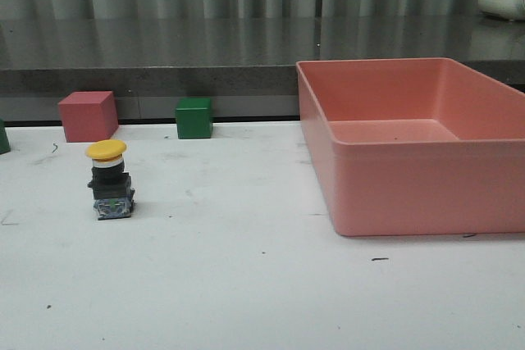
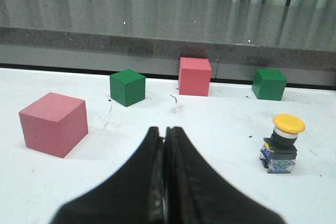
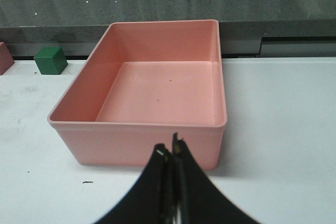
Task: Place and stand button with both arms
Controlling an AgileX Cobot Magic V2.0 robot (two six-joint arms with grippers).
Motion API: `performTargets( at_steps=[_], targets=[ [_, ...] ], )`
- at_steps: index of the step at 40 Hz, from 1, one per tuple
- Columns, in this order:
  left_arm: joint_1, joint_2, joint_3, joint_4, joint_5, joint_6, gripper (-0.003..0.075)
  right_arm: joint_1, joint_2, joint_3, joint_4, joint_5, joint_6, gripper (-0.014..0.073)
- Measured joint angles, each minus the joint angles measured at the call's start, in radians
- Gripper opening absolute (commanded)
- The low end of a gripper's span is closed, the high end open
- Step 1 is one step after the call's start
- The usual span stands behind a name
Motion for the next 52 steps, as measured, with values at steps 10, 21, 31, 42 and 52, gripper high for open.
performTargets(
  at_steps=[10, 21, 31, 42, 52],
  targets=[
    [0.003, 0.0, 0.0, 0.0, -0.016, 0.0, -0.0014, 0.0, 0.0, 0.0, 0.0, 0.0, 0.0, -0.0061],
    [0.003, 0.0, 0.0, 0.0, -0.019, 0.0, -0.0014, 0.0, 0.0, 0.0, 0.0, 0.0, 0.0, -0.0061],
    [0.003, 0.0, 0.0, 0.0, -0.019, 0.0, -0.0014, 0.0, 0.0, 0.0, 0.0, 0.0, 0.0, -0.0061],
    [0.003, 0.0, 0.0, 0.0, -0.019, 0.0, -0.0014, 0.0, 0.0, 0.0, 0.0, 0.0, 0.0, -0.0061],
    [0.003, 0.0, 0.0, 0.0, -0.019, 0.0, -0.0014, -0.025, -0.004, 0.1, 0.115, -0.113, -0.191, -0.0061]
  ],
)
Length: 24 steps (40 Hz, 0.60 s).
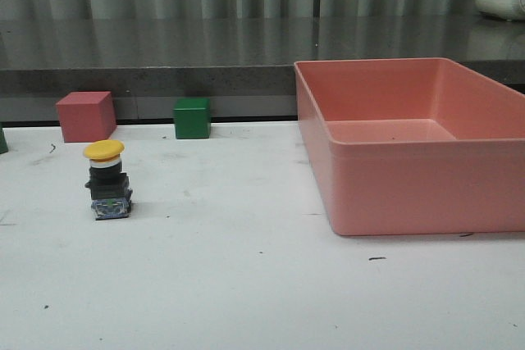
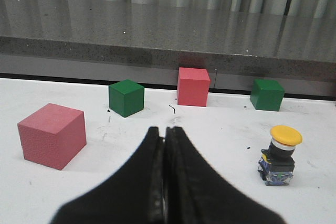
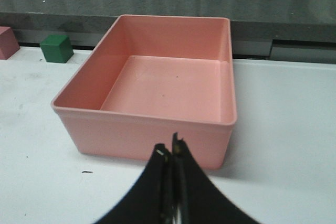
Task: Place and stand button with both arms
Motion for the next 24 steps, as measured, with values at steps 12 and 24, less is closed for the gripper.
performTargets(
  at_steps=[12, 24],
  targets=[
    [0.0, 0.0, 0.0, 0.0, 0.0, 0.0, -0.0014, -0.162, -0.125, 0.235, 0.139, -0.165, -0.157, -0.0061],
    [0.0, 0.0, 0.0, 0.0, -0.001, 0.0, -0.0014, -0.187, -0.129, 0.3, 0.145, -0.223, -0.161, -0.0061]
  ],
)
